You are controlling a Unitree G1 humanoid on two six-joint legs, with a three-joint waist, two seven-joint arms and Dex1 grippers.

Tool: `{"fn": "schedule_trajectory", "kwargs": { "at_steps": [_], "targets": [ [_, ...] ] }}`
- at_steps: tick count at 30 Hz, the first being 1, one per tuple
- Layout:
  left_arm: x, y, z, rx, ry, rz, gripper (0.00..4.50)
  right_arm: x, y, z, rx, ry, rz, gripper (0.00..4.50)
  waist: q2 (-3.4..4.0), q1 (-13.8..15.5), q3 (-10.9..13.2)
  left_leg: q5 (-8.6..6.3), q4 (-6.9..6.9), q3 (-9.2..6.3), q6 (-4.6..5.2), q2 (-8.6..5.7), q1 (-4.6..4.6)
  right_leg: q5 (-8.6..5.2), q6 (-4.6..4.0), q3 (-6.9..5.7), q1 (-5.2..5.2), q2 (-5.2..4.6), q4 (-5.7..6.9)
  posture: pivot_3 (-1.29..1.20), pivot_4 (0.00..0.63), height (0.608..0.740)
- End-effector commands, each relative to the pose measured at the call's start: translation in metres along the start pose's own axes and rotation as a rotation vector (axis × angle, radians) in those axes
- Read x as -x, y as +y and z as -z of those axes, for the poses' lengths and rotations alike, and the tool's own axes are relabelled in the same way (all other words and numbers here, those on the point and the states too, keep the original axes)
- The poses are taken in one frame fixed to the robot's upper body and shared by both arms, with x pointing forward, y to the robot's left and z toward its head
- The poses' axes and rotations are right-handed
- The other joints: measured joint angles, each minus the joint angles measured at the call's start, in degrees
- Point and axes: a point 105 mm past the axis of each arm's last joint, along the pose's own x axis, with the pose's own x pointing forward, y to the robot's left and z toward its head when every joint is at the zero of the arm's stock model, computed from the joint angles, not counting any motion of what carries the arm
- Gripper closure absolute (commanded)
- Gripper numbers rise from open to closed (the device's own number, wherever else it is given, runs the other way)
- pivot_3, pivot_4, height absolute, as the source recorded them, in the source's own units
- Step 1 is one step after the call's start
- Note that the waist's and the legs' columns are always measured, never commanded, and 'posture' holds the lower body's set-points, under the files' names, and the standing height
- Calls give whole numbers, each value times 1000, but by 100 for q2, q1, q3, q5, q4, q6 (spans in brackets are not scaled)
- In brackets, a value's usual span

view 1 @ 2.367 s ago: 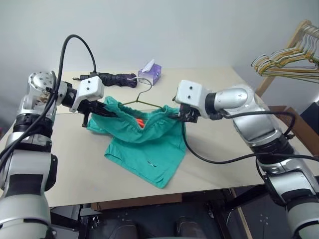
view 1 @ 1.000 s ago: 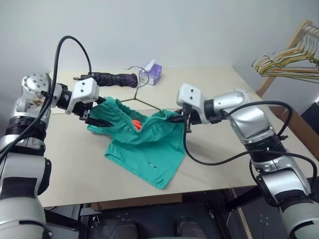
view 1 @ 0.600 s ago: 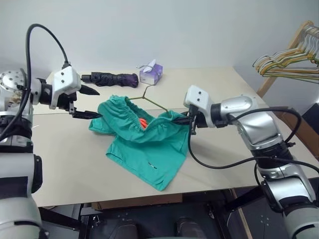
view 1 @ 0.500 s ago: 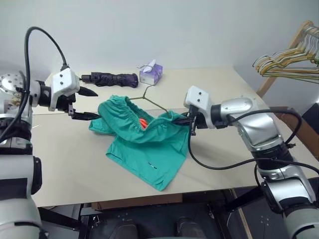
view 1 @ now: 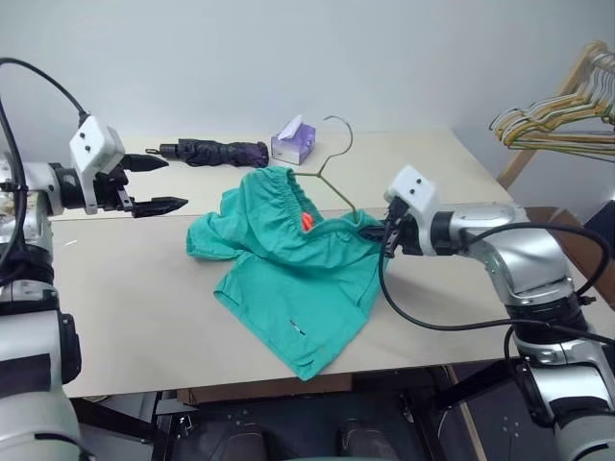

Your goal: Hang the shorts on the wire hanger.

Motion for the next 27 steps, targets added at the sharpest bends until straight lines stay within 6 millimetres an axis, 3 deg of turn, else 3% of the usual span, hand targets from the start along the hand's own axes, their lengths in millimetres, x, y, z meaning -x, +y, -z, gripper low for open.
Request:
{"fn": "schedule_trajectory", "kwargs": {
  "at_steps": [1,8,15,27],
  "targets": [
    [-2,-7,-28,-5,-146,41,46,27,-29,-9,-119,-32,188,4500,-1,-17,0,0,0,0,0,0,-3,0,0,-2,-1,-1,-1,-57,0,740],
    [-23,-43,-44,43,-283,101,46,65,-82,19,-414,137,616,4500,4,-187,-3,0,0,1,0,0,7,1,-1,6,1,0,6,-85,0,740],
    [-34,-67,-54,89,-339,106,46,109,-121,39,-635,176,969,4500,5,-343,-3,0,0,1,0,-2,8,1,-1,9,3,-3,5,-110,0,740],
    [-37,-83,-81,98,-437,131,46,172,-163,44,-860,55,1459,4500,39,-642,-11,0,-5,0,0,-9,15,1,0,15,9,-7,2,-111,0,740]
  ]
}}
